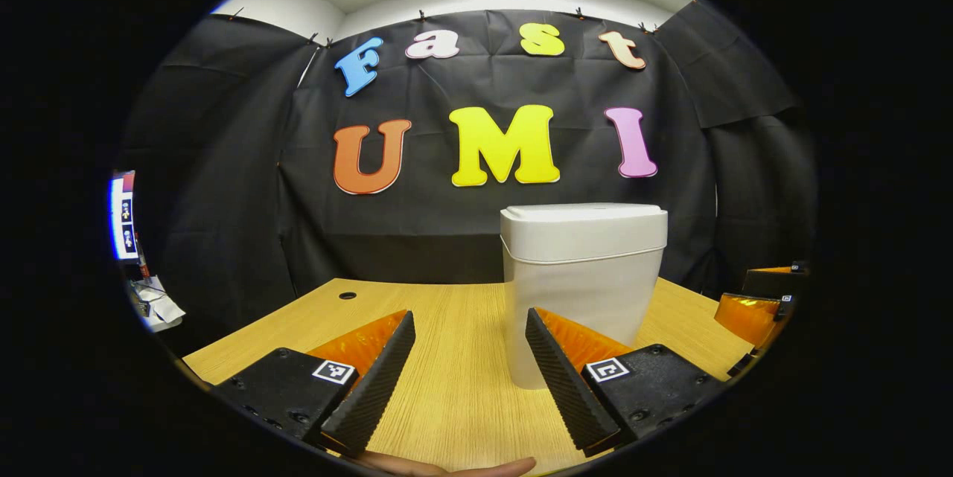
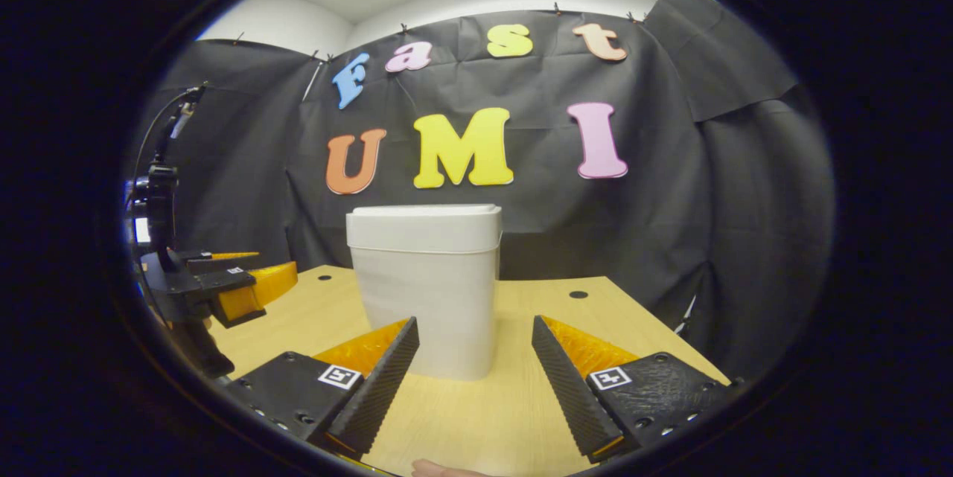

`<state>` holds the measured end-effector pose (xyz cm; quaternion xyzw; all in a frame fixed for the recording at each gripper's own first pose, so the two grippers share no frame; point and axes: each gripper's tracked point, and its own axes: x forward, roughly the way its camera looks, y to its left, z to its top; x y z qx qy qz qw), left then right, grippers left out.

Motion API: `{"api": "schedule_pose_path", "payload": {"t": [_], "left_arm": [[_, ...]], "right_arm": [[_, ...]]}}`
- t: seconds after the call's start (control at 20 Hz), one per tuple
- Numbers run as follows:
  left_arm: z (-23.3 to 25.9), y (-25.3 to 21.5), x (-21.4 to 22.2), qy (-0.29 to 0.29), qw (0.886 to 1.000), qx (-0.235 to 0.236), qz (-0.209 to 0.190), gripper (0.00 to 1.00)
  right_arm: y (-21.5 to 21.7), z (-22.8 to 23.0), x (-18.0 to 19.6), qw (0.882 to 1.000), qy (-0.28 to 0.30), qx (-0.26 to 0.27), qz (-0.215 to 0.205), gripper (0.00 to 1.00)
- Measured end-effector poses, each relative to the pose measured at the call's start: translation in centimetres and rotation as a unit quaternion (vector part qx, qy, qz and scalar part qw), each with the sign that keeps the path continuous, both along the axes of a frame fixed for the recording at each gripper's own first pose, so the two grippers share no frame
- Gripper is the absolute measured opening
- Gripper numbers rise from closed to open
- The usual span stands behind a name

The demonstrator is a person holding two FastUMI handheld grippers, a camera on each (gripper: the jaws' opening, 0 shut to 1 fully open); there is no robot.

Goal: Press the lid of the desktop garbage bin to open it, pick up the crumpled paper on the desktop and throw it into the bin, then pick up the pop can on the desktop and drop it into the bin, and finally close the garbage bin lid.

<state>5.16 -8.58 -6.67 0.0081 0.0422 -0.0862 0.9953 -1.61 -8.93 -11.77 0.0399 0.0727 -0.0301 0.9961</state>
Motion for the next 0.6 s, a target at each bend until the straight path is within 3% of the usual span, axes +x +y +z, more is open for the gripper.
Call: {"api": "schedule_pose_path", "payload": {"t": [0.6], "left_arm": [[-0.5, -0.5, 0.1, 0.007, 1.000, 0.003, -0.005, 0.96]], "right_arm": [[-1.1, -1.3, 0.2, 1.000, 0.015, 0.006, -0.010, 0.95]]}}
